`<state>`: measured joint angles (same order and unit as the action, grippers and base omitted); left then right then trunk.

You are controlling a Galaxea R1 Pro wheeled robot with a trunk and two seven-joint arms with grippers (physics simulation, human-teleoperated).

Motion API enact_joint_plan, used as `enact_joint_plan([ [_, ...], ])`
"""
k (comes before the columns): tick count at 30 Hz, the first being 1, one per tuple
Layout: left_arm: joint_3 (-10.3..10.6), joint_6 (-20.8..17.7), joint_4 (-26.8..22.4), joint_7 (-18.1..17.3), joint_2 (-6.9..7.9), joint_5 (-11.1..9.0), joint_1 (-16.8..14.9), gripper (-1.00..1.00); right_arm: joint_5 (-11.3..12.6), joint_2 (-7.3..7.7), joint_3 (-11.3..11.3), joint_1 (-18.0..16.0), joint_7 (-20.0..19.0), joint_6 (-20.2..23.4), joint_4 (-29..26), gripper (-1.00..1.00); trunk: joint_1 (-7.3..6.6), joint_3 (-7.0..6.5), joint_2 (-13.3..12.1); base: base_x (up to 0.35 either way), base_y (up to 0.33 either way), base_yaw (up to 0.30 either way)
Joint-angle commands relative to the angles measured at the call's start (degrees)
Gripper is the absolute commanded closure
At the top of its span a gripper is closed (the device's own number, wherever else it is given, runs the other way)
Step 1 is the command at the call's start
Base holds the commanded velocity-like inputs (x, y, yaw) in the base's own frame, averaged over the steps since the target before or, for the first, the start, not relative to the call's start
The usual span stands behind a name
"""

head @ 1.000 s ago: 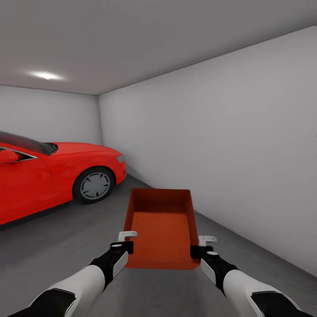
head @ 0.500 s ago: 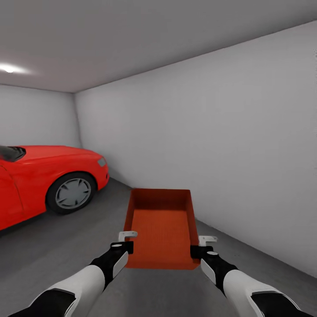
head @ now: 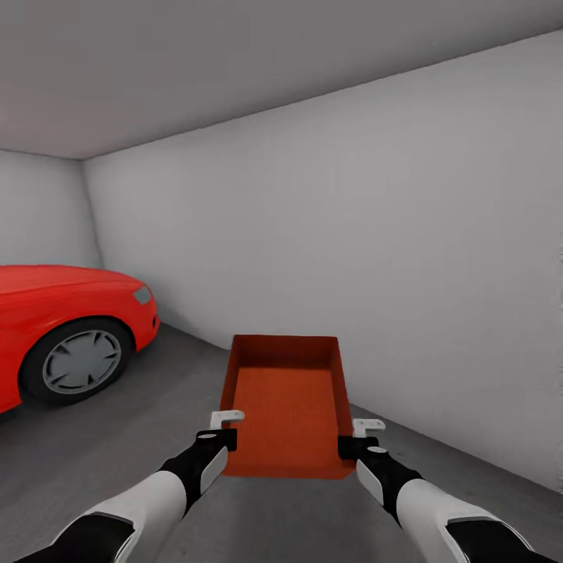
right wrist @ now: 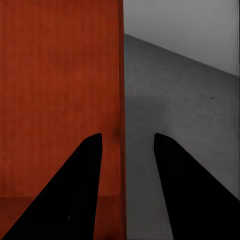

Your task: Move the two storage containers from the living room to the garage. In the garage, place one container on the floor and stack the other container on top of it (either order is fine).

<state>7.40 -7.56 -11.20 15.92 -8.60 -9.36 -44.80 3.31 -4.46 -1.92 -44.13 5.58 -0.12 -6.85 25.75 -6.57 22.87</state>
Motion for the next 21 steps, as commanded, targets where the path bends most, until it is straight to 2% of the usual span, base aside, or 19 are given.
enact_joint_plan([
  [1, -1.7, -0.4, -0.7, 0.4, 0.34, 1.0, 0.0, 1.00, 0.5, 0.35, 0.3, 0.0, 0.4, 0.0, 0.2, 1.00, 0.04, 0.03, 0.0, 0.191, 0.001, -0.243],
  [8, -1.6, -0.4, -0.7, 0.4, 0.34, 1.0, 0.0, 1.00, 0.5, 0.33, 0.3, 0.0, 0.4, 0.0, 0.2, 1.00, 0.04, 0.03, 0.0, 0.129, 0.000, -0.243],
  [21, -1.7, -0.4, -0.7, 0.5, 0.34, 1.0, 0.0, 1.00, 0.5, 0.33, 0.3, 0.0, 0.4, 0.0, 0.2, 1.00, 0.04, 0.03, 0.0, 0.008, 0.000, -0.243],
])
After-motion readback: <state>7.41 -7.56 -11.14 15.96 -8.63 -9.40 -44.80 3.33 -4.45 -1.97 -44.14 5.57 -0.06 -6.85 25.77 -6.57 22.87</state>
